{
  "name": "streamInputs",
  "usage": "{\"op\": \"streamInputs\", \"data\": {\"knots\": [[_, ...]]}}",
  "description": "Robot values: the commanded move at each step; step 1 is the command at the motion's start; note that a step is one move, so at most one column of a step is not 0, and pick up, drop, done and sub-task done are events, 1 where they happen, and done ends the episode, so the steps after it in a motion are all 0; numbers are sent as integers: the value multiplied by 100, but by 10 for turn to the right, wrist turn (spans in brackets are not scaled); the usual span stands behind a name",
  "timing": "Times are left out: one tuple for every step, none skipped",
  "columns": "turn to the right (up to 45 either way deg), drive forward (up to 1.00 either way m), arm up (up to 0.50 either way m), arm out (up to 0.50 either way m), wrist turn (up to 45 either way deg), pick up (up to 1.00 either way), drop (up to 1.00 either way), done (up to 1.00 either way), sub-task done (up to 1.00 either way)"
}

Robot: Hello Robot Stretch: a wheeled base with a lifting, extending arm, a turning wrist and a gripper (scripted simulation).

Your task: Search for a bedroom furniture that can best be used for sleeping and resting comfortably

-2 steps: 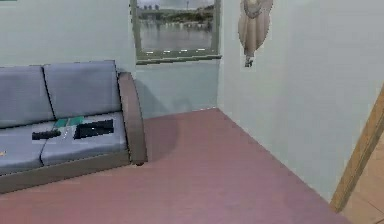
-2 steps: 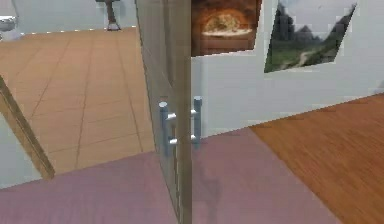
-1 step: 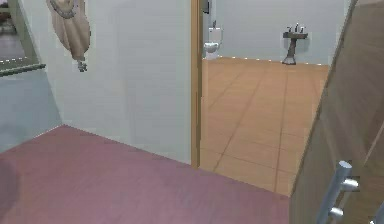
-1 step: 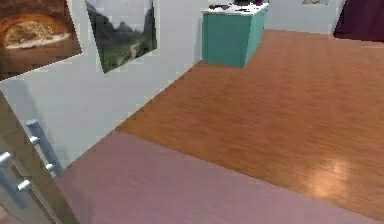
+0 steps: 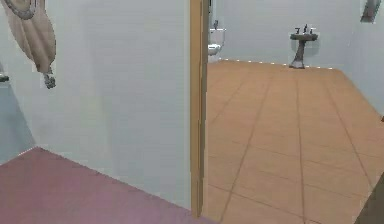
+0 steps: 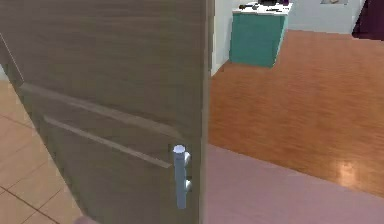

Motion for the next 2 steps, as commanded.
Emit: {"op": "streamInputs", "data": {"knots": [[330, 0, 0, 0, 0, 0, 0, 0, 0], [0, 100, 0, 0, 0, 0, 0, 0, 0]]}}
